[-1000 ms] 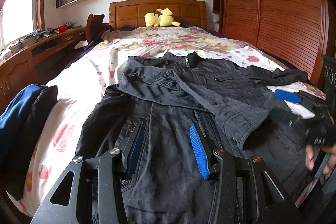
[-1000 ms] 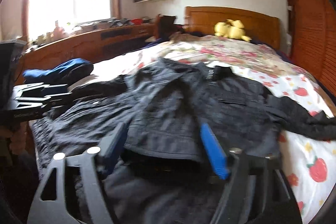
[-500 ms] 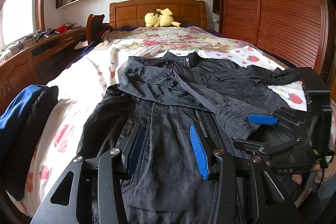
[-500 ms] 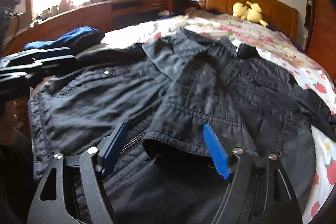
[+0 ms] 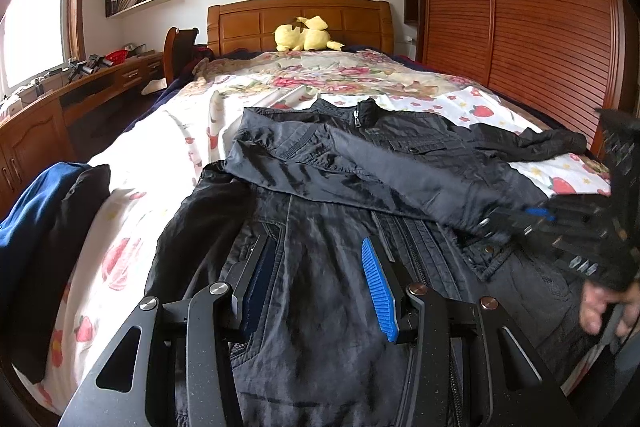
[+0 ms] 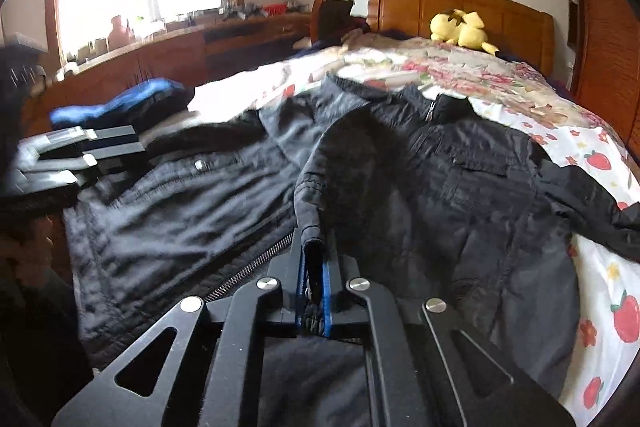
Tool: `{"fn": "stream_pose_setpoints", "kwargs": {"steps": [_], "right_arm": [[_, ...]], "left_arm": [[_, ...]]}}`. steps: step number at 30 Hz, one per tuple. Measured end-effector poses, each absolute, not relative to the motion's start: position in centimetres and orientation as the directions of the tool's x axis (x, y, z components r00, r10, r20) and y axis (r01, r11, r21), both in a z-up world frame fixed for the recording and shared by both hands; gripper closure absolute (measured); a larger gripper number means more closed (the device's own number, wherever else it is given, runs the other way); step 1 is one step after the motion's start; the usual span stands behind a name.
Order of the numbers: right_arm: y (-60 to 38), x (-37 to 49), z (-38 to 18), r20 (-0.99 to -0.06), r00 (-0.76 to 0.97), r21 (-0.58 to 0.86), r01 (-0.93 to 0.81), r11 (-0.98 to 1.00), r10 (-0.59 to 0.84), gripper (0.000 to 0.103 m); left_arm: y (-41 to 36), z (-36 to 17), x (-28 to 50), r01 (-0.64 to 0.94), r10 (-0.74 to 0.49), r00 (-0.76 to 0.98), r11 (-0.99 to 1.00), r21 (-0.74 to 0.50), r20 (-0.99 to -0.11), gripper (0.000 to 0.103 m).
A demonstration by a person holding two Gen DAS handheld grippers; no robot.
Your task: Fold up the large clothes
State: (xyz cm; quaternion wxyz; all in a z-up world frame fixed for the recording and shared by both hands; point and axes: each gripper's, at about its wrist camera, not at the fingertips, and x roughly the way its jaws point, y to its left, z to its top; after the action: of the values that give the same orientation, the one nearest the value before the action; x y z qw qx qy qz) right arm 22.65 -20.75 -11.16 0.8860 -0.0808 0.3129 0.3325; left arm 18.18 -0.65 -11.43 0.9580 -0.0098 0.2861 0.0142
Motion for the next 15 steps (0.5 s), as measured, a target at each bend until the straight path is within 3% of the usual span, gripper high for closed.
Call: {"fn": "stream_pose_setpoints", "kwargs": {"steps": [9,15], "right_arm": [[-23.3,21.9,-7.9,-0.524,0.551,0.198,-0.663,0.722,0.649,0.096],[-24.5,23.1,-8.5,-0.546,0.649,0.108,-0.572,0.813,0.530,0.096]], "left_arm": [[-1.2,-11.4,18.3,-0.027,0.020,0.837,1.000,-0.005,-0.546,0.056],[-1.3,-11.4,18.3,-0.024,0.014,0.843,1.000,-0.010,-0.537,0.056]]}}
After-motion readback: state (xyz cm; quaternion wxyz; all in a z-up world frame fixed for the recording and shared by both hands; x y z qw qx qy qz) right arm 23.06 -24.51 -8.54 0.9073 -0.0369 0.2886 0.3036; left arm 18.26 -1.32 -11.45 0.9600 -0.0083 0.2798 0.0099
